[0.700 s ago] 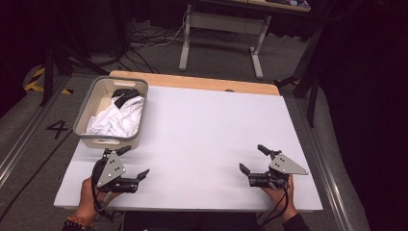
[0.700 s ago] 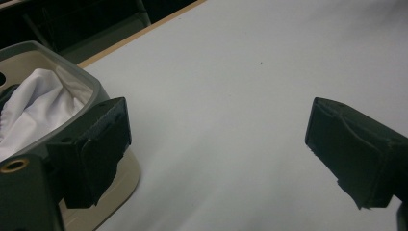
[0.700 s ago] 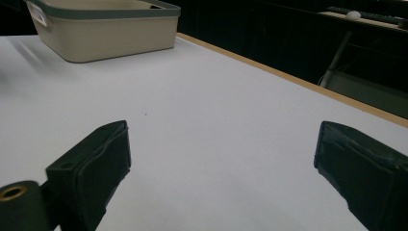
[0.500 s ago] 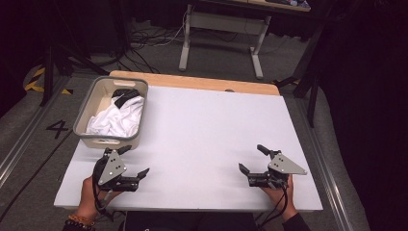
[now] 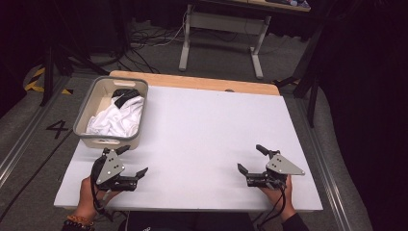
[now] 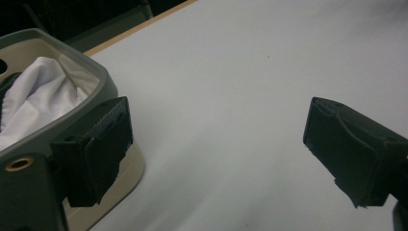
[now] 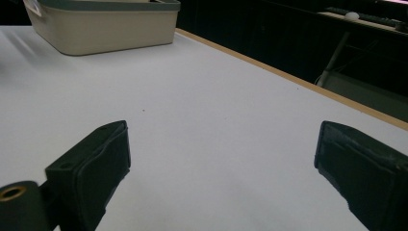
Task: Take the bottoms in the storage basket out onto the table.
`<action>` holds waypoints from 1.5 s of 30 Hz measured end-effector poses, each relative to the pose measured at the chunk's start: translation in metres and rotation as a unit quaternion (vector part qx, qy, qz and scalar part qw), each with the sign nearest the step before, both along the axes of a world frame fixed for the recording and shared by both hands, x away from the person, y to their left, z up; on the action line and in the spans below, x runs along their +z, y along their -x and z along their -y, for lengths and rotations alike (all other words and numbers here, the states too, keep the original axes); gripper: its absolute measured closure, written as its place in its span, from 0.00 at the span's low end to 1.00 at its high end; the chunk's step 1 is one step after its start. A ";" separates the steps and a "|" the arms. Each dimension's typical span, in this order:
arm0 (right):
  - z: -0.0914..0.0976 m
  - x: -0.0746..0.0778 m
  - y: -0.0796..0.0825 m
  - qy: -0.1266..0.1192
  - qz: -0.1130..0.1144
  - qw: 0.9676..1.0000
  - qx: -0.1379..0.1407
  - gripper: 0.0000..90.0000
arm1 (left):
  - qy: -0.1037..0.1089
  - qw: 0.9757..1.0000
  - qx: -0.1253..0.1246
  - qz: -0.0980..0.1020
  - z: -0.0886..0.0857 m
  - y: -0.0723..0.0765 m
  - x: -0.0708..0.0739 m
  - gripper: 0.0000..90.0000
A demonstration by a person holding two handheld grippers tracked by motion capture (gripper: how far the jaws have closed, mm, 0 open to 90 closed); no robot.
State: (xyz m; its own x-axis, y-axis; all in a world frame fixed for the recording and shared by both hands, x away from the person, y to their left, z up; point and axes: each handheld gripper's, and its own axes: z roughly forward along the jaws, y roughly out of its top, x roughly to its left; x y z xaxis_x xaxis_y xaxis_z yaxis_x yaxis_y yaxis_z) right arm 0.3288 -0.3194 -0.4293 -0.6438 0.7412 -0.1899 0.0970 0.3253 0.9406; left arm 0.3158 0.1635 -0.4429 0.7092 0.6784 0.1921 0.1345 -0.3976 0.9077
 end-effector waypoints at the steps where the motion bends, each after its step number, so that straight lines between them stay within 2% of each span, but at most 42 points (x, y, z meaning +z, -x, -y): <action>1: 0.001 0.000 0.000 0.000 0.000 1.000 -0.001 0.06 | 0.003 1.000 0.005 0.003 -0.002 0.000 0.002 0.13; 7: 0.003 0.000 0.001 -0.007 -0.002 1.000 -0.008 0.06 | 0.003 1.000 0.019 0.012 -0.008 0.000 0.011 0.13; 8: 0.003 0.000 0.001 -0.008 0.000 1.000 -0.009 0.06 | 0.008 1.000 0.022 0.014 -0.010 0.000 0.014 0.13; 12: 0.001 -0.002 0.000 -0.010 -0.009 1.000 -0.001 0.06 | 0.029 0.999 0.041 0.017 -0.023 -0.008 0.031 0.13; 14: 0.000 -0.002 0.000 -0.010 -0.011 1.000 0.001 0.06 | 0.031 0.999 0.043 0.016 -0.025 -0.011 0.035 0.13; 15: -0.001 -0.003 -0.001 -0.007 -0.011 1.000 0.003 0.06 | 0.025 0.998 0.049 0.014 -0.028 -0.015 0.040 0.13; 16: -0.002 -0.003 0.000 -0.005 -0.011 1.000 0.007 0.06 | 0.021 0.998 0.054 0.007 -0.031 -0.023 0.046 0.13; 17: -0.002 -0.003 0.000 -0.005 -0.012 1.000 0.008 0.06 | 0.021 0.998 0.054 0.007 -0.031 -0.023 0.046 0.13; 19: -0.002 -0.004 -0.001 -0.007 -0.017 1.000 0.010 0.06 | 0.012 0.998 0.058 -0.011 -0.033 -0.036 0.053 0.12; 23: -0.002 -0.005 -0.001 -0.004 -0.018 1.000 0.010 0.07 | -0.023 0.997 0.064 -0.024 -0.035 -0.061 0.066 0.12; 25: -0.002 -0.005 -0.001 -0.004 -0.018 1.000 0.011 0.06 | -0.025 0.997 0.066 -0.034 -0.037 -0.075 0.070 0.13; 27: -0.002 -0.005 -0.002 -0.005 -0.021 1.000 0.013 0.06 | -0.032 0.996 0.070 -0.048 -0.040 -0.090 0.074 0.14; 28: -0.002 -0.005 -0.003 -0.003 -0.022 1.000 0.014 0.06 | -0.042 0.995 0.078 -0.054 -0.041 -0.104 0.078 0.14; 29: -0.002 -0.005 -0.003 -0.003 -0.022 1.000 0.014 0.06 | -0.042 0.995 0.078 -0.054 -0.041 -0.104 0.078 0.14; 30: -0.002 -0.006 -0.003 -0.003 -0.022 1.000 0.014 0.06 | -0.047 0.994 0.080 -0.061 -0.042 -0.111 0.079 0.14; 31: -0.002 -0.006 -0.003 -0.003 -0.024 1.000 0.014 0.06 | -0.051 0.992 0.087 -0.074 -0.043 -0.125 0.082 0.14; 32: -0.002 -0.006 -0.003 -0.003 -0.024 1.000 0.014 0.06 | -0.051 0.992 0.087 -0.074 -0.043 -0.125 0.082 0.14; 33: -0.001 -0.005 -0.003 -0.002 -0.022 1.000 0.015 0.06 | -0.066 0.990 0.092 -0.089 -0.043 -0.139 0.084 0.14; 34: -0.001 -0.005 -0.003 -0.001 -0.021 1.000 0.015 0.06 | -0.066 0.990 0.092 -0.089 -0.043 -0.139 0.084 0.14; 35: 0.000 -0.005 -0.003 -0.001 -0.020 1.000 0.014 0.06 | -0.074 0.986 0.095 -0.112 -0.041 -0.152 0.081 0.13; 36: 0.000 -0.005 -0.003 -0.001 -0.020 1.000 0.014 0.06 | -0.074 0.986 0.095 -0.112 -0.041 -0.152 0.081 0.13; 37: 0.001 -0.005 -0.003 0.000 -0.020 1.000 0.015 0.06 | -0.079 0.985 0.095 -0.122 -0.041 -0.159 0.079 0.13; 38: 0.001 -0.005 -0.004 0.004 -0.018 1.000 0.014 0.06 | -0.090 0.982 0.098 -0.136 -0.040 -0.172 0.073 0.13; 39: 0.001 -0.005 -0.004 0.008 -0.015 1.000 0.012 0.06 | -0.090 0.982 0.098 -0.136 -0.040 -0.172 0.073 0.13; 40: 0.001 -0.005 -0.004 0.008 -0.015 1.000 0.012 0.06 | -0.106 0.979 0.104 -0.141 -0.039 -0.178 0.069 0.13; 41: 0.002 -0.005 -0.004 0.010 -0.015 1.000 0.011 0.06 | -0.128 0.973 0.111 -0.157 -0.036 -0.187 0.062 0.14; 42: 0.002 -0.006 -0.005 0.011 -0.016 1.000 0.012 0.06 | -0.137 0.969 0.113 -0.171 -0.035 -0.192 0.060 0.13; 43: 0.003 -0.006 -0.006 0.009 -0.016 1.000 0.011 0.06 | -0.148 0.963 0.116 -0.193 -0.034 -0.202 0.053 0.14; 44: 0.003 -0.006 -0.006 0.010 -0.016 1.000 0.012 0.06 | -0.154 0.959 0.116 -0.207 -0.034 -0.207 0.050 0.14; 45: 0.003 -0.006 -0.007 0.011 -0.017 1.000 0.012 0.06 | -0.154 0.959 0.116 -0.207 -0.034 -0.207 0.050 0.13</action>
State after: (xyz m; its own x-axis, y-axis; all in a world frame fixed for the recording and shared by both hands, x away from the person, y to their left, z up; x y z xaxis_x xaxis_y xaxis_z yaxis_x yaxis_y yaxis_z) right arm 0.3353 -0.3228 -0.4354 -0.6670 0.7220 -0.1839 0.1206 0.3483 0.9296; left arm 0.5226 0.1978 -0.3932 0.6050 0.7832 0.1435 0.5747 -0.5542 0.6021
